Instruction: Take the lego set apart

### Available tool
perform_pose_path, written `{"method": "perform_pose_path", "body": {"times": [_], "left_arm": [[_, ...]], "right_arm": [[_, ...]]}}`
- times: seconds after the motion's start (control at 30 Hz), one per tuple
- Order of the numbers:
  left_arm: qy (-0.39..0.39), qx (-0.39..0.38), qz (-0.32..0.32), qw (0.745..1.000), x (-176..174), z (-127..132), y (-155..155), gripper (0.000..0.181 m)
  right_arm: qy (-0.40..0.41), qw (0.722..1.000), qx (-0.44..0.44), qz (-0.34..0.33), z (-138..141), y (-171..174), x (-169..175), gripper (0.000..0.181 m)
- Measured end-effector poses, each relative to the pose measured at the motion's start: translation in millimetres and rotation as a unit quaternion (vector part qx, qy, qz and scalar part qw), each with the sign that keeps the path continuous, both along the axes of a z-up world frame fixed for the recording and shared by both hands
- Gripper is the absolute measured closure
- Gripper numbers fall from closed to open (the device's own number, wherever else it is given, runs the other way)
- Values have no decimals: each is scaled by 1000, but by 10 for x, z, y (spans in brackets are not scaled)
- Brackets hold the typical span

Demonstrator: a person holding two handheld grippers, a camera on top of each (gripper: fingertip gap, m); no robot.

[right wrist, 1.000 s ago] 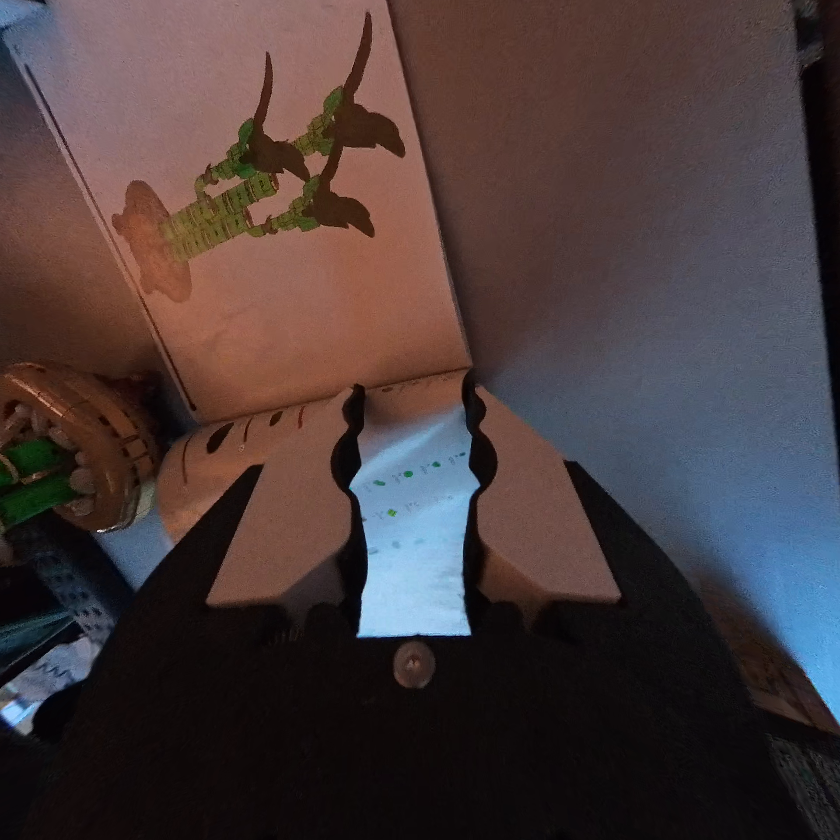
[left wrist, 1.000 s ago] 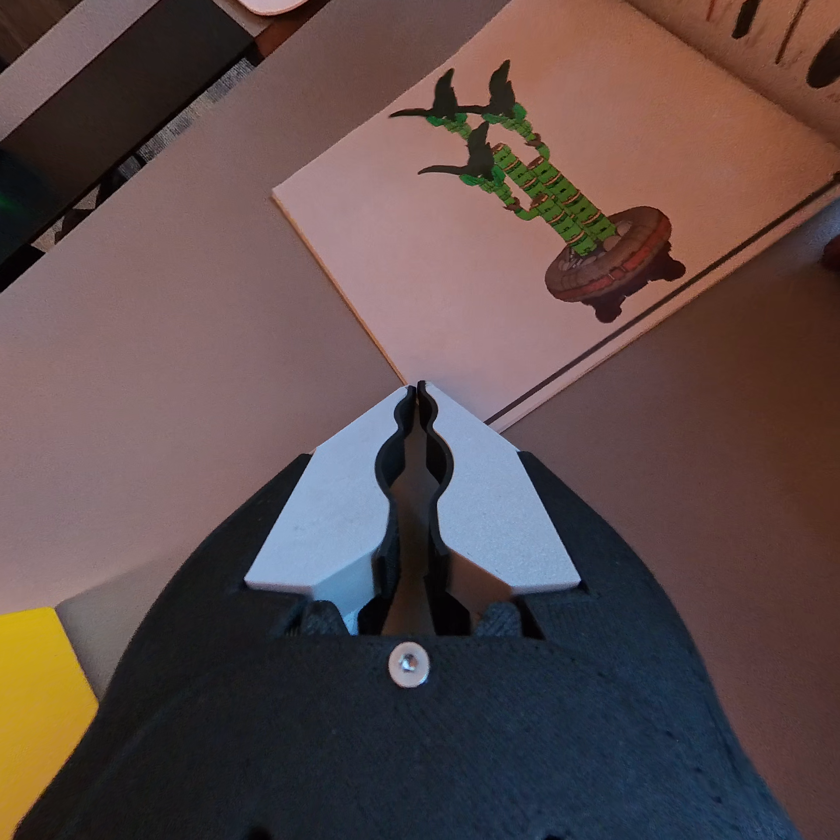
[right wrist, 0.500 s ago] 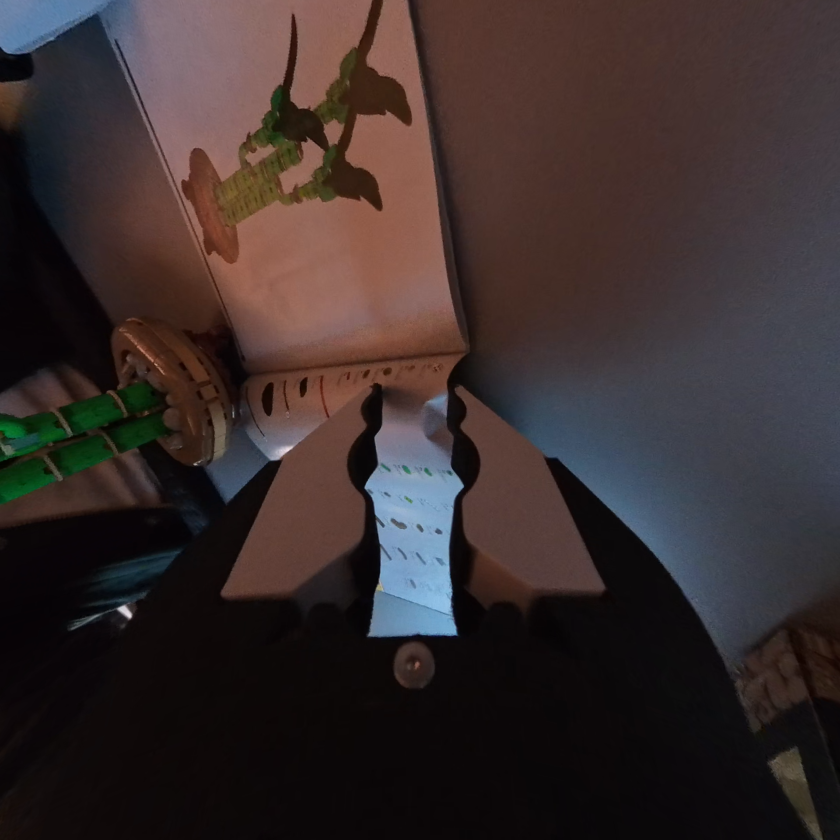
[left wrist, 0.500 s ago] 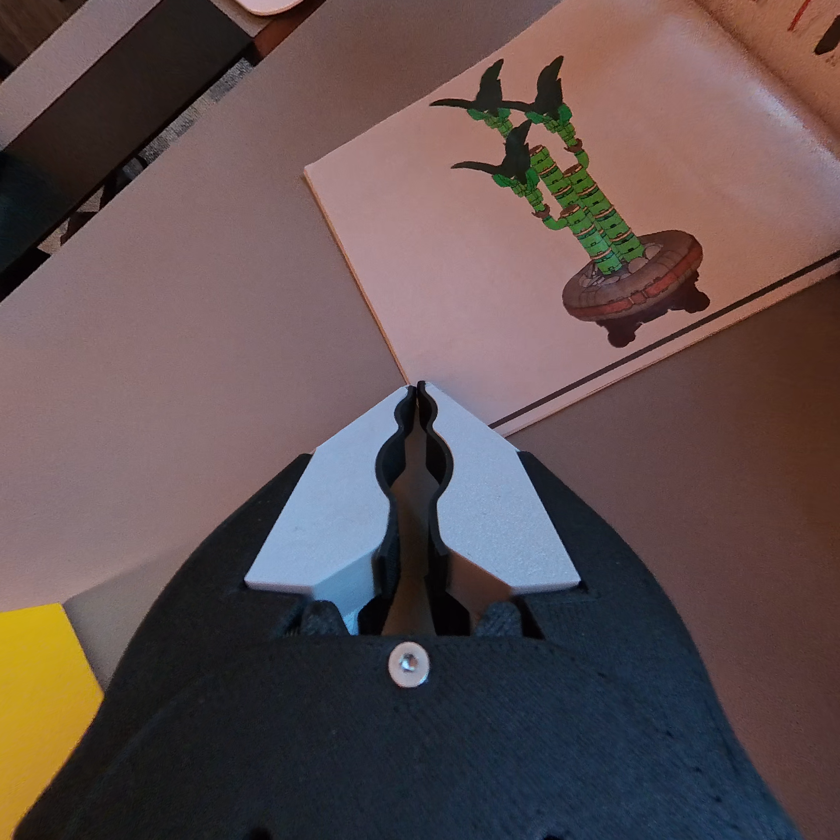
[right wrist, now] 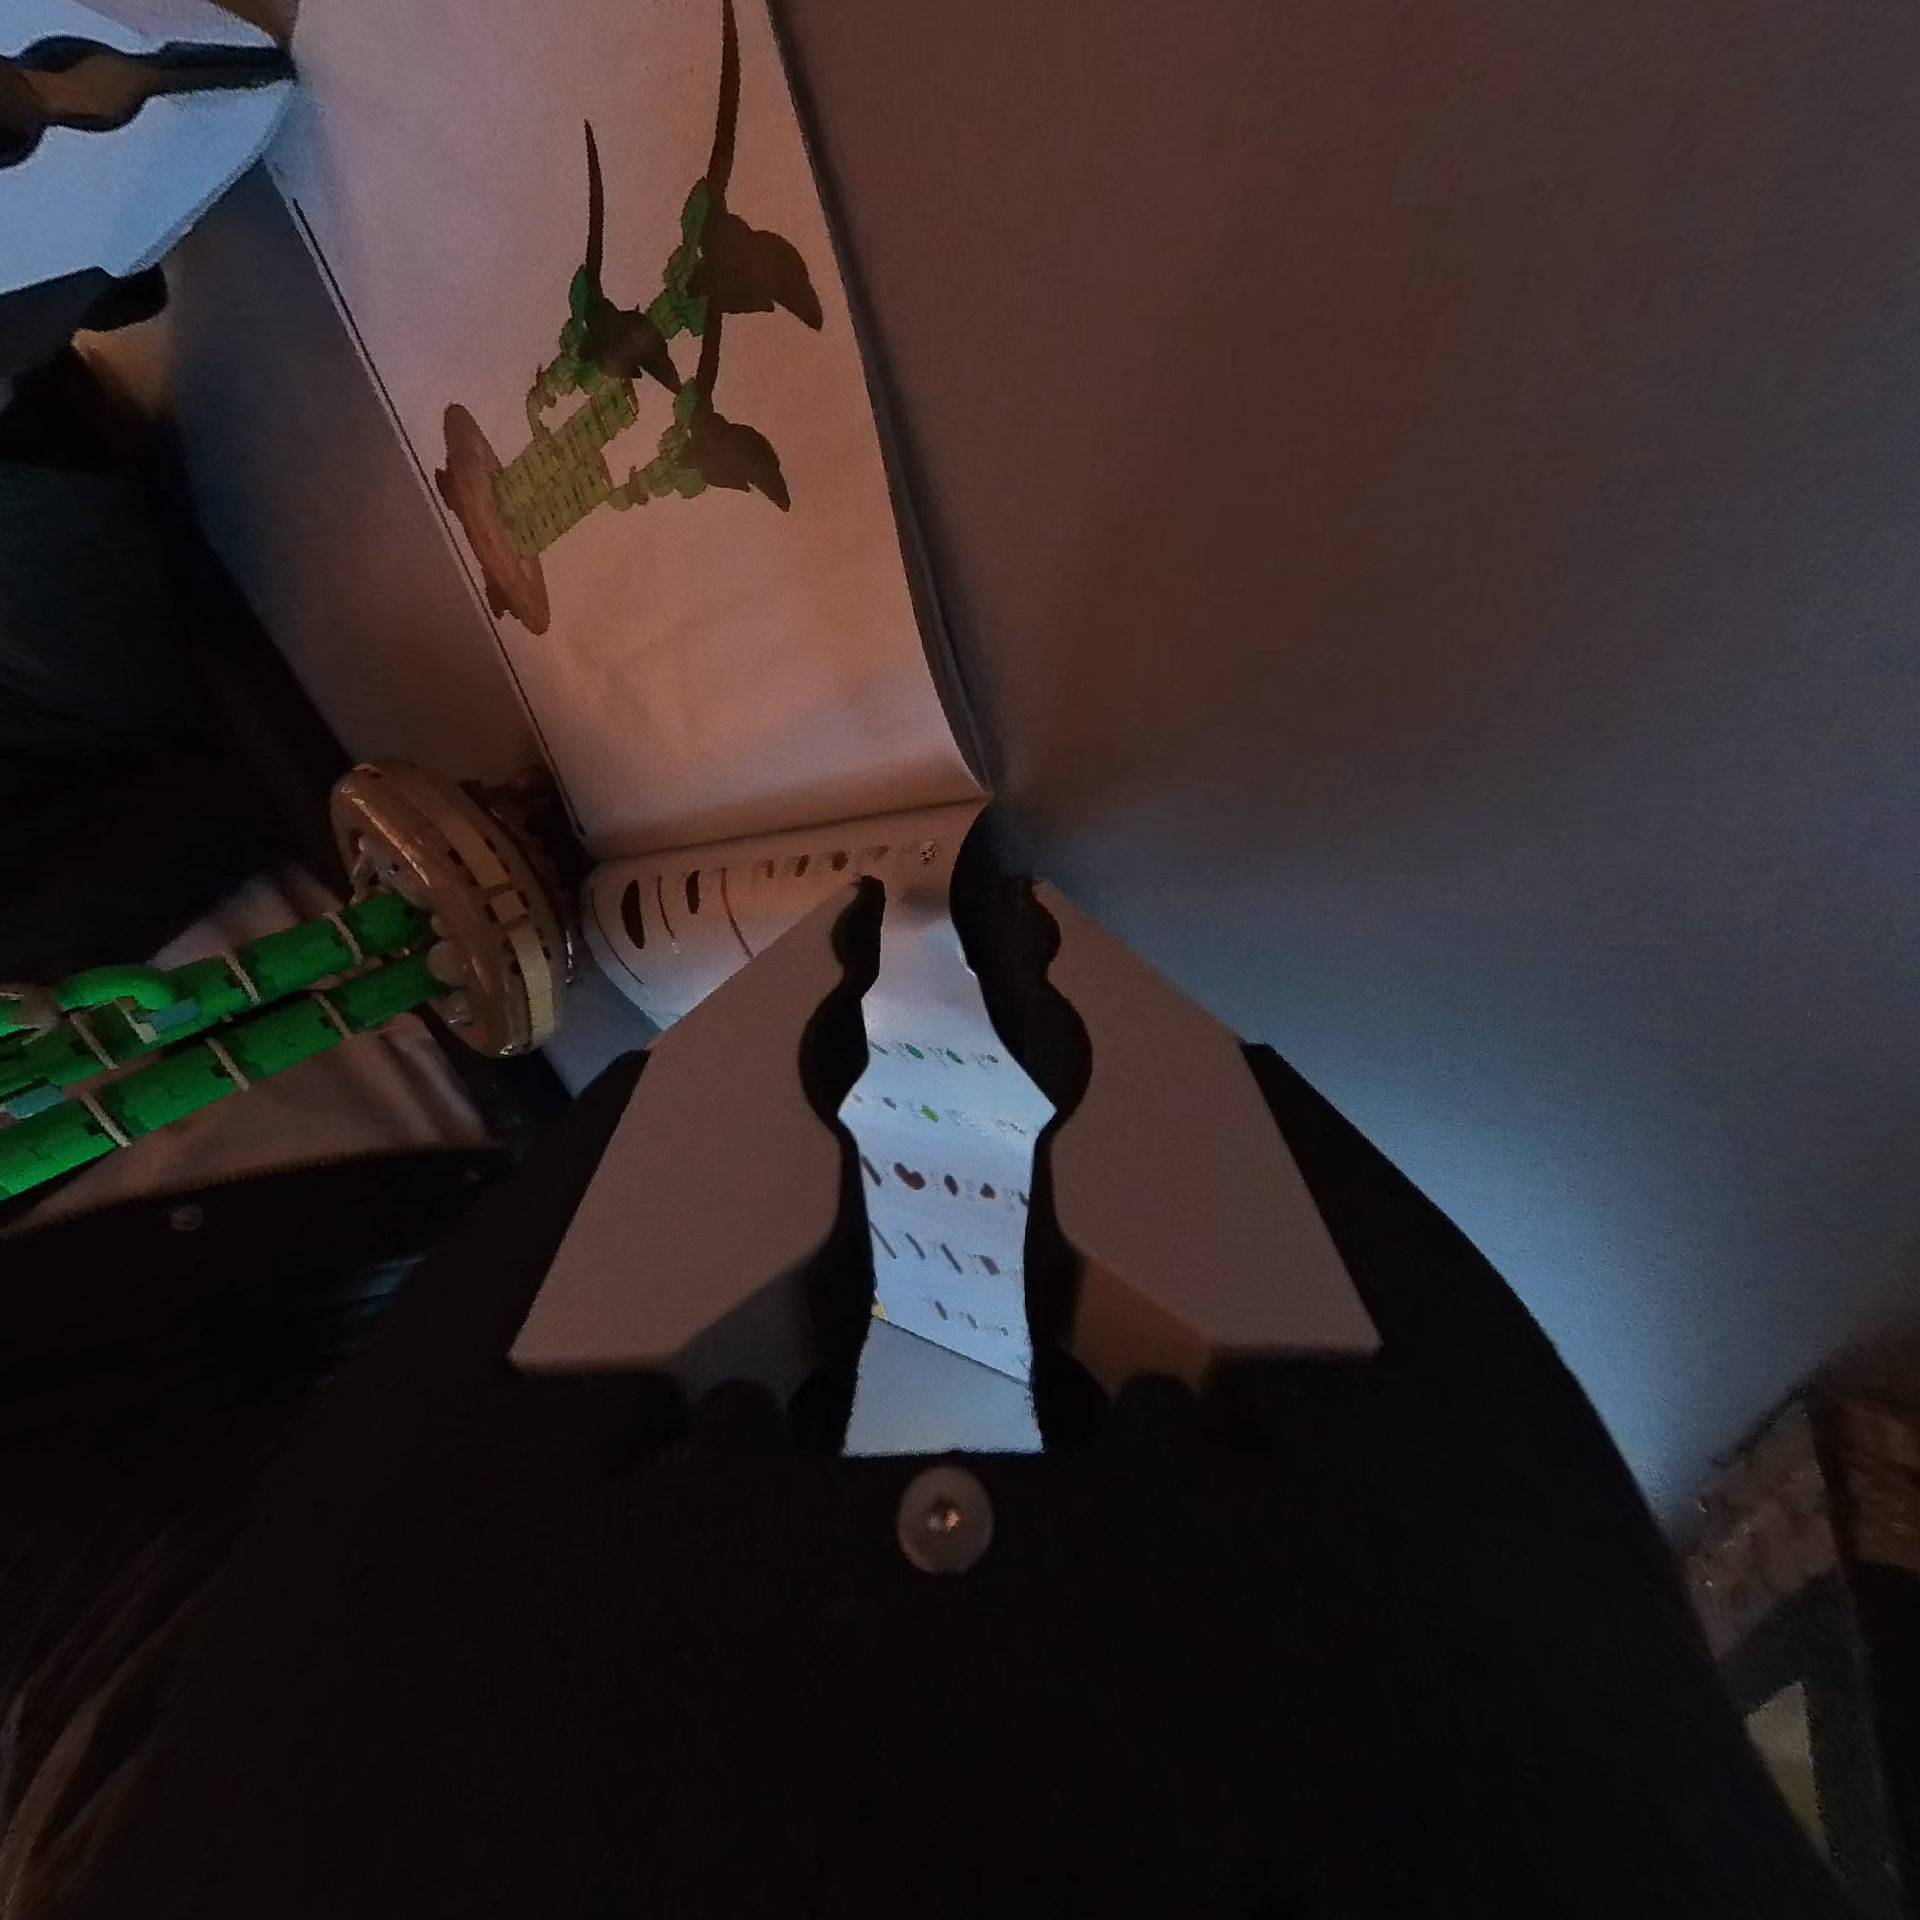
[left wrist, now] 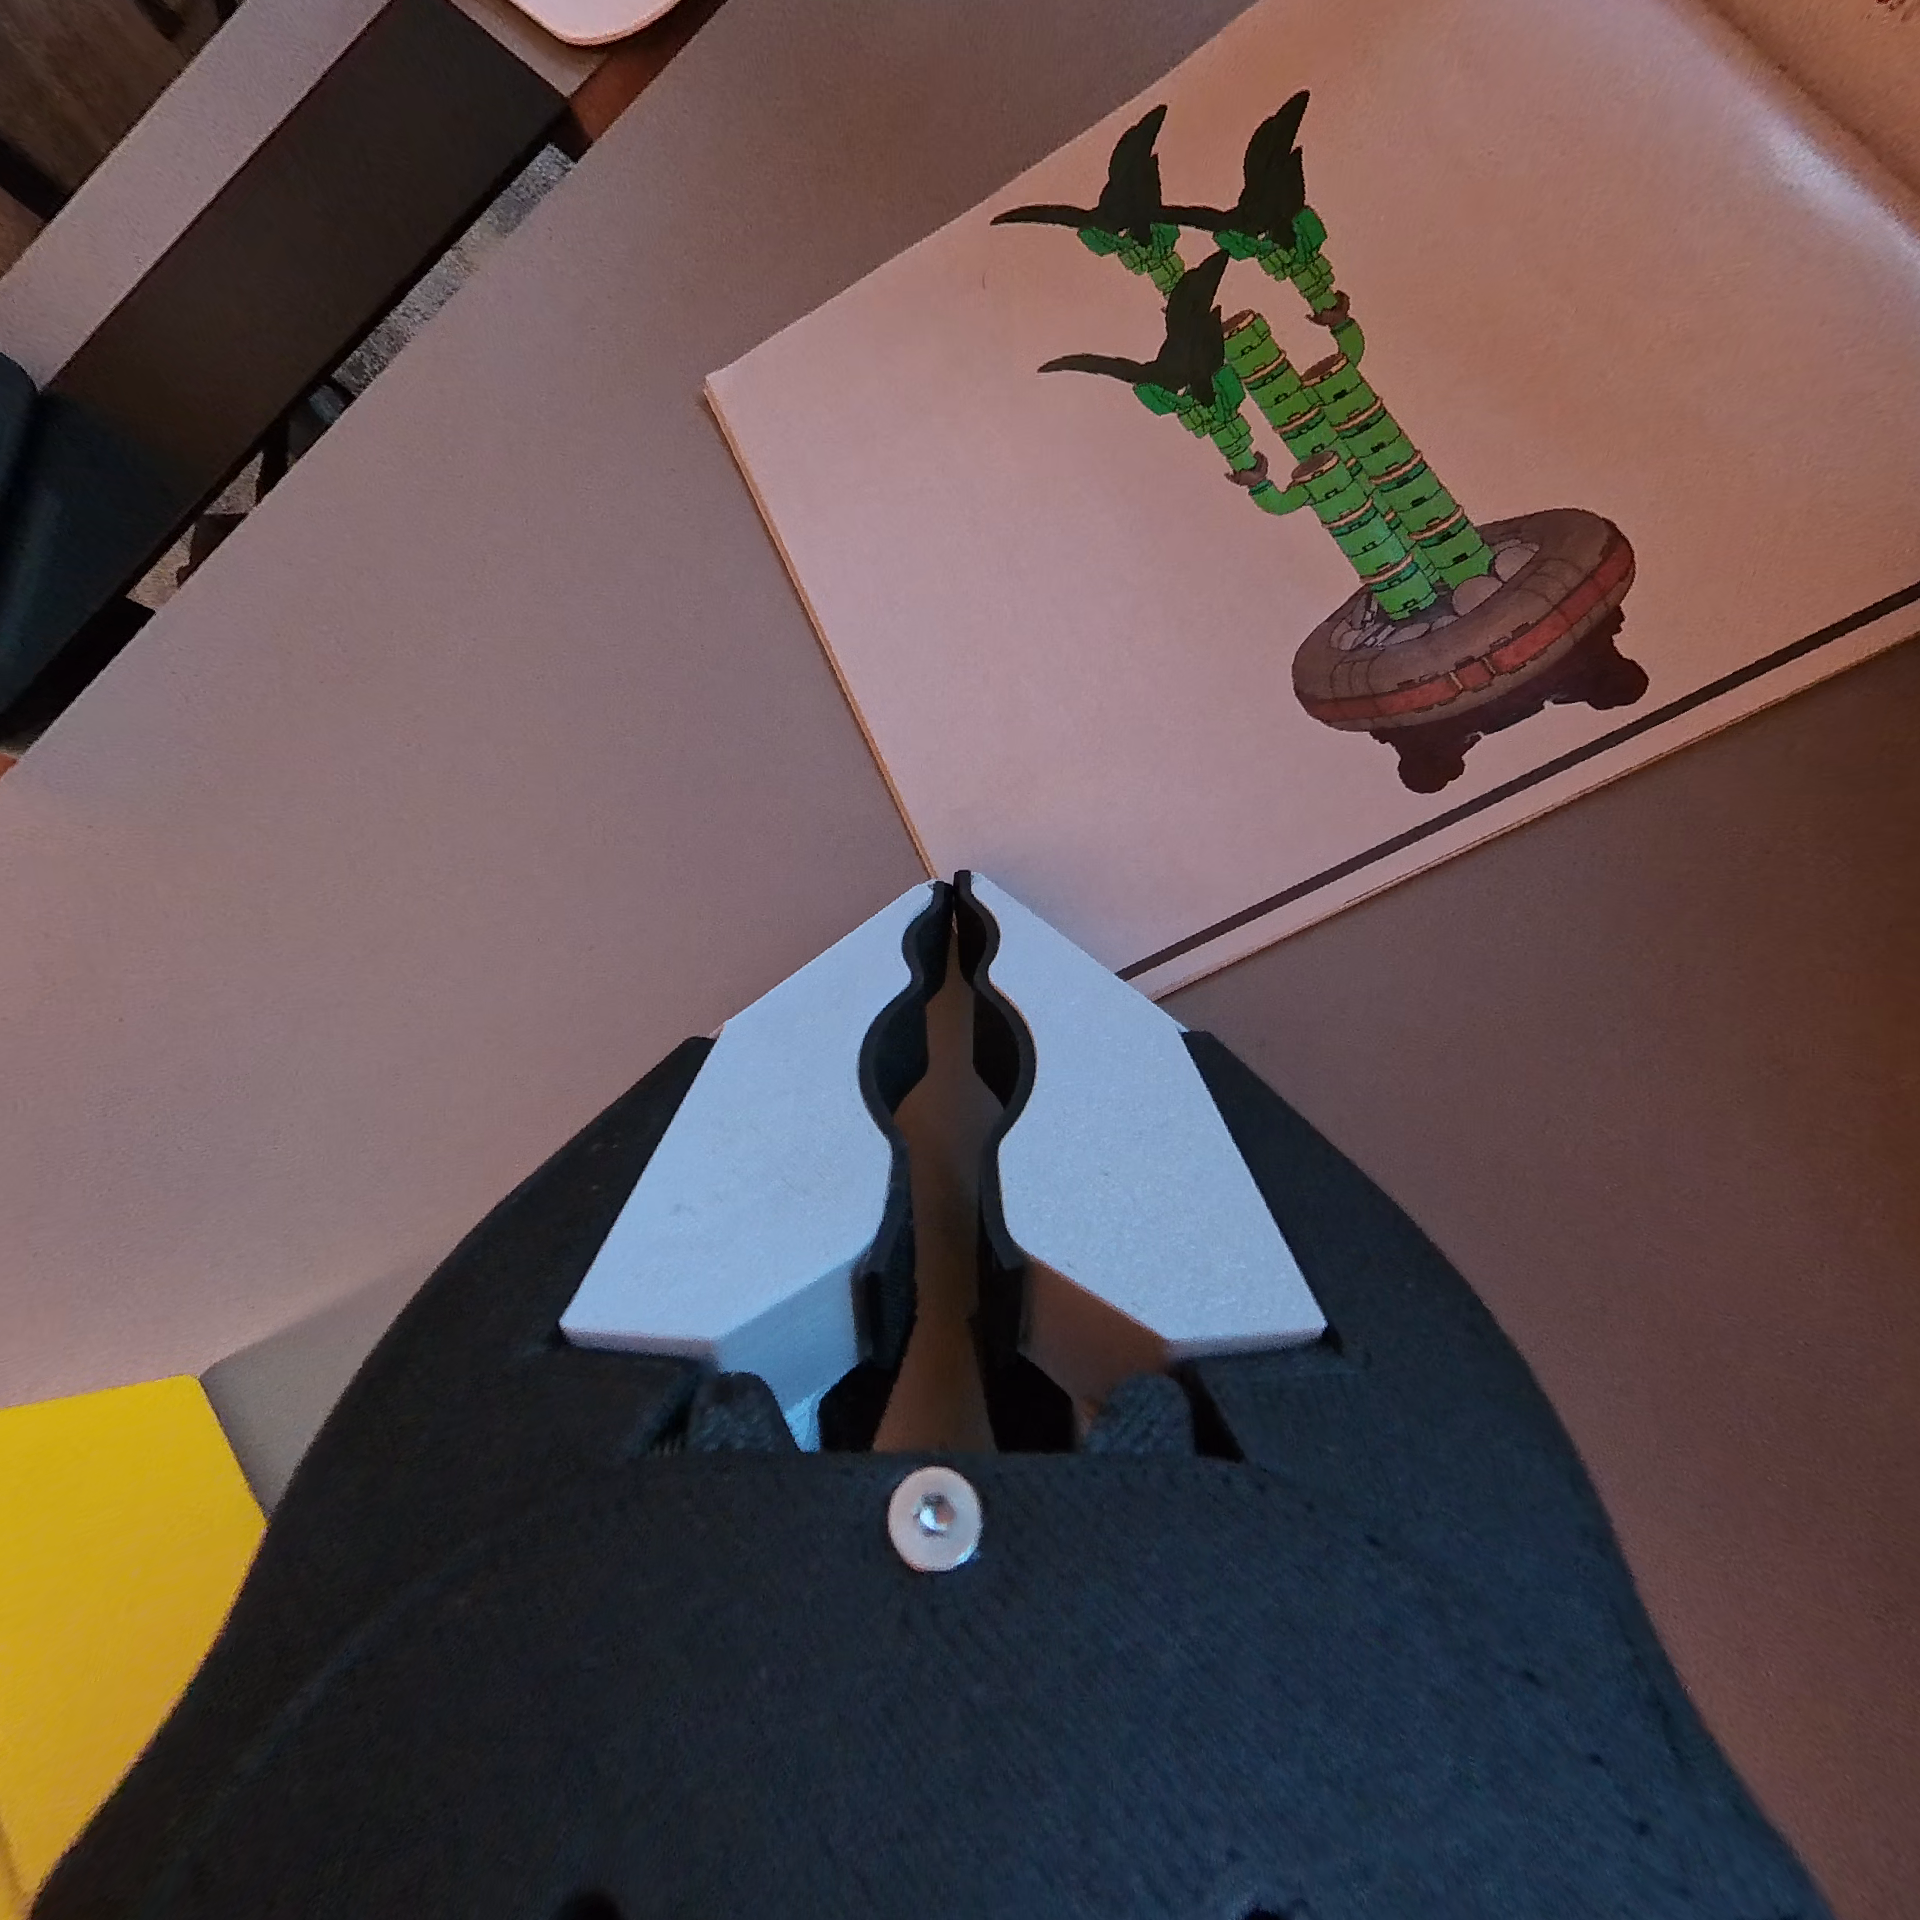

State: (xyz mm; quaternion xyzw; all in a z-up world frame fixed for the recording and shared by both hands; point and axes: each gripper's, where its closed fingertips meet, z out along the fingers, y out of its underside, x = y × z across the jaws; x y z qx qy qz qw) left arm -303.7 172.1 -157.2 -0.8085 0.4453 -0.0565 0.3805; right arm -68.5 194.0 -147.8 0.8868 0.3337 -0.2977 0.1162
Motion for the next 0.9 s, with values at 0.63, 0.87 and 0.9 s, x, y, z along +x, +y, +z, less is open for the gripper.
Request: {"method": "perform_pose_path", "body": {"times": [0.63, 0.87, 0.9], "left_arm": [[48, 30, -7, 998, 3, 0, -10, 181], [10, 3, 12, 1000, -10, 8, 7, 179], [0, -3, 20, 1000, -24, 13, 21, 175]], "right_arm": [[105, 979, -176, -12, -15, -275, -128, 169], [141, 977, -161, 18, 252, -332, -226, 176], [140, 978, -153, 25, 296, -339, -245, 176]]}}
